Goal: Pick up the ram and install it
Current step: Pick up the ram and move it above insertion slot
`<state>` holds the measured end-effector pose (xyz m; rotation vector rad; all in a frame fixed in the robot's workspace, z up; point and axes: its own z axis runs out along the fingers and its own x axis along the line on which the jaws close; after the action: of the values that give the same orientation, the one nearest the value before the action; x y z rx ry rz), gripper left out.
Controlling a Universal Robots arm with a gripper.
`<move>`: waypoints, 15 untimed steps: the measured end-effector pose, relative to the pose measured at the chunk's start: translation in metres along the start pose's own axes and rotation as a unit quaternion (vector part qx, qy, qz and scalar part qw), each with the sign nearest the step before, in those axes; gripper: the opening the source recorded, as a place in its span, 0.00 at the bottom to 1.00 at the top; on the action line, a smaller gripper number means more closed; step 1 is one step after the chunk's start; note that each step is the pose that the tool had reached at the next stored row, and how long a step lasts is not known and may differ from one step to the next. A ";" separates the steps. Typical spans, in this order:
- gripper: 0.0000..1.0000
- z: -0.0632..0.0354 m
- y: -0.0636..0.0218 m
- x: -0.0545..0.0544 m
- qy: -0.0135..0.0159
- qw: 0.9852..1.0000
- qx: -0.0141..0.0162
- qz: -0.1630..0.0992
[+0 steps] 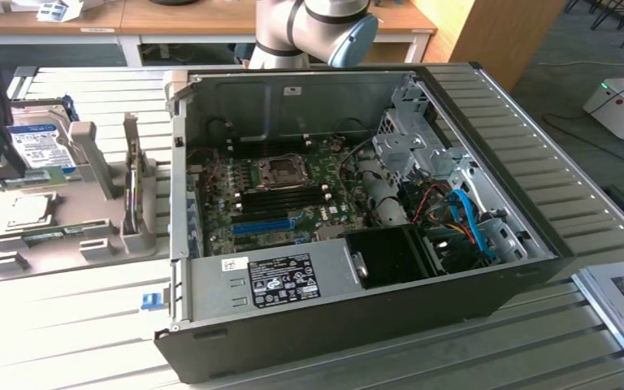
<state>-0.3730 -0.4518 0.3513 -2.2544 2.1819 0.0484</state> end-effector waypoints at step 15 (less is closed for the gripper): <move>0.11 -0.0131 -0.0002 0.000 0.000 1.000 0.000 0.000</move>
<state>-0.3726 -0.4518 0.3644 -2.2544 2.1819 0.0483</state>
